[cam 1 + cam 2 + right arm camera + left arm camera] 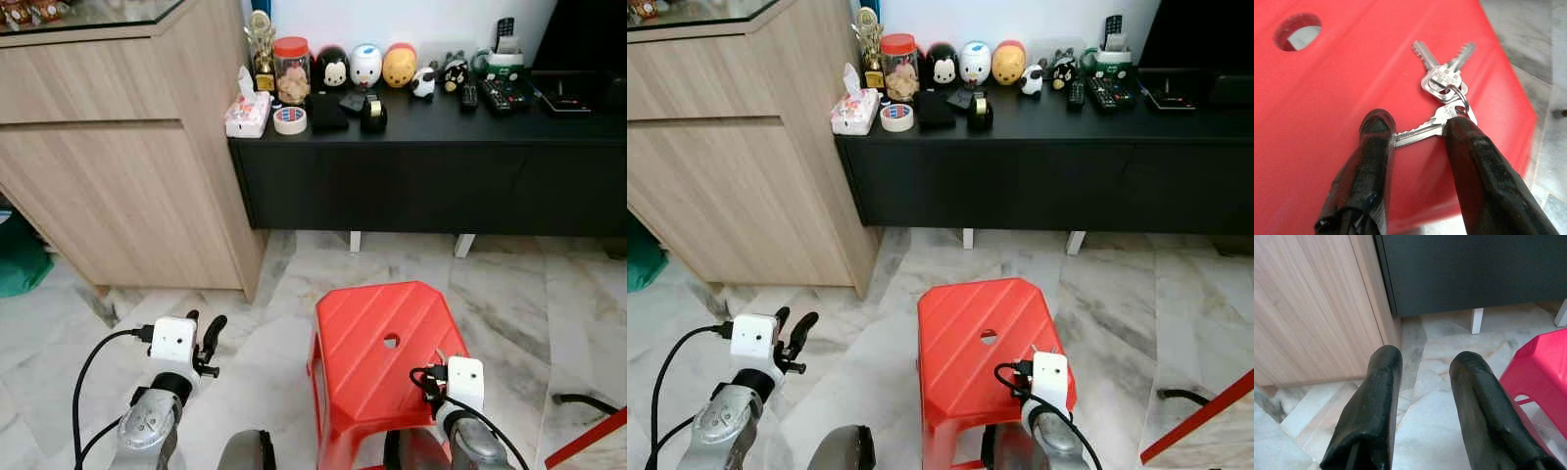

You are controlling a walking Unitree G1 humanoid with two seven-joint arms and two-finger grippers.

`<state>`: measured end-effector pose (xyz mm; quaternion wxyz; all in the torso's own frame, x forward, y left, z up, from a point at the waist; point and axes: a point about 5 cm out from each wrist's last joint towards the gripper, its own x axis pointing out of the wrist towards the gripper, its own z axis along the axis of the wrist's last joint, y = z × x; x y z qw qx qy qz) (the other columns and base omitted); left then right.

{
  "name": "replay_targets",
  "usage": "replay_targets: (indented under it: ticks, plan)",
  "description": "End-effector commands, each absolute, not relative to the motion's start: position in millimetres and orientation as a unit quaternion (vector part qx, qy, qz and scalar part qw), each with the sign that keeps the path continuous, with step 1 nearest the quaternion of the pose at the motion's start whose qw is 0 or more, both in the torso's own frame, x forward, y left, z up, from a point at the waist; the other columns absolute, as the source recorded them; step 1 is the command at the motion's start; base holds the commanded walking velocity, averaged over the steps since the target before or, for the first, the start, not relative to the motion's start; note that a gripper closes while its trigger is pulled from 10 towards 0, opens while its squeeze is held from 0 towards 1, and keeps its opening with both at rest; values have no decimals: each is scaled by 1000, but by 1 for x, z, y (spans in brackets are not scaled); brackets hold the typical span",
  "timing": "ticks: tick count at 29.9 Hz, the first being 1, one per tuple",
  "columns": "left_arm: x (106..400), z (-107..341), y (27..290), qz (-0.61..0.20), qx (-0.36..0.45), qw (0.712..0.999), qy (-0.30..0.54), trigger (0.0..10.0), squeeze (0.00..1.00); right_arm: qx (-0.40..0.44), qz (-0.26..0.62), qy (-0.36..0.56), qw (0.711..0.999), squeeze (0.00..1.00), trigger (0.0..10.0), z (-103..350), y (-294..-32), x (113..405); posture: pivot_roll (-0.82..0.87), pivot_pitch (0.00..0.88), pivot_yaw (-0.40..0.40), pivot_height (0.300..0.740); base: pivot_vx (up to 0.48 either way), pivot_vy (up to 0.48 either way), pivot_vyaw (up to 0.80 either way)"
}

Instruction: Hang keys on a hook

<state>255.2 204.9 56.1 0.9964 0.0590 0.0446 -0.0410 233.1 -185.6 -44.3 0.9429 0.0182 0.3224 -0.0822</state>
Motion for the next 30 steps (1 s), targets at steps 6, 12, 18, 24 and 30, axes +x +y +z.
replay_targets:
  ticks: [6, 12, 18, 24, 30]
  plan:
    - [256, 56, 206, -43, 73, 995, 45, 10000, 0, 19, -110, 367, 923, 0, 10000, -59, -191, 207, 46, 68, 30, 607, 0, 0, 0]
    - [256, 55, 207, -41, 73, 995, 46, 10000, 0, 17, -114, 369, 922, 0, 10000, -60, -192, 200, 43, 66, 28, 607, 0, 0, 0]
    - [257, 55, 207, -41, 75, 995, 47, 10000, 0, 27, -110, 352, 929, 0, 10000, -57, -191, 204, 42, 62, 26, 607, 0, 0, 0]
    - [257, 54, 206, -42, 77, 995, 46, 10000, 0, 26, -97, 336, 936, 0, 10000, -50, -188, 211, 44, 60, 25, 607, 0, 0, 0]
    - [257, 53, 206, -42, 81, 995, 48, 10000, 0, 21, -73, 308, 948, 0, 10000, -40, -184, 220, 44, 61, 25, 607, 0, 0, 0]
